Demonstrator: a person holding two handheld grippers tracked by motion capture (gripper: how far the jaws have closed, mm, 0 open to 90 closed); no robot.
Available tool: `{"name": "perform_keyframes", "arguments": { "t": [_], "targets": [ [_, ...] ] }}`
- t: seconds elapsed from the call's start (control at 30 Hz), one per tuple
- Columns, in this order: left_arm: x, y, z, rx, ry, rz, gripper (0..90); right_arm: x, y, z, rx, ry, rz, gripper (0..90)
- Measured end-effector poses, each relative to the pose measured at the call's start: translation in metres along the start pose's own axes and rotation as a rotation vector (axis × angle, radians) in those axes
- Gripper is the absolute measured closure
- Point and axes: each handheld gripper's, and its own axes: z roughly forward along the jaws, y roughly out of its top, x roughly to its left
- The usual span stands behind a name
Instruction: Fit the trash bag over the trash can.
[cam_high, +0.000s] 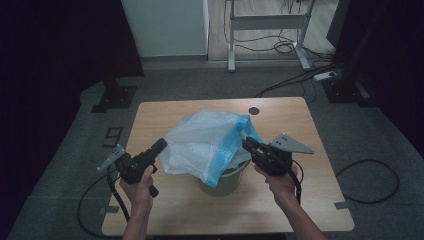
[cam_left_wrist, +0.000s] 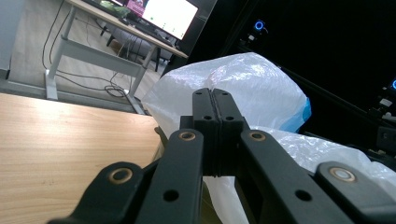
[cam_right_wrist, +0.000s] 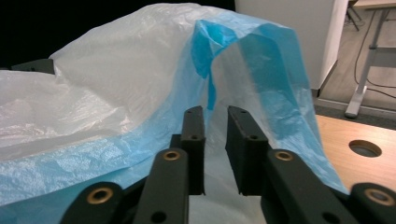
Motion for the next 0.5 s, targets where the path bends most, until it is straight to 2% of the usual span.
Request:
{"name": "perform_keyframes", "arguments": {
  "t": [0.1,0.23,0.37,0.5],
  "targets": [
    [0.001,0.0,0.0,-0.002,-0.001,-0.004,89.1,0.002,0.003,0.006,0.024,-0.004,-0.018,70.4],
    [0.002,0.0,-0.001,-0.001,-0.003,-0.007,89.2,0.006,0.005,0.015,0.049,-0.013,-0.031,68.4],
    [0.003,-0.001,-0.002,-0.005,-0.006,-0.011,89.1,0.007,0.007,0.024,0.092,-0.029,-0.032,68.7],
    [0.006,-0.001,-0.004,-0.005,-0.009,-0.017,89.1,0.006,0.009,0.031,0.114,-0.016,-0.03,73.0]
  ]
}}
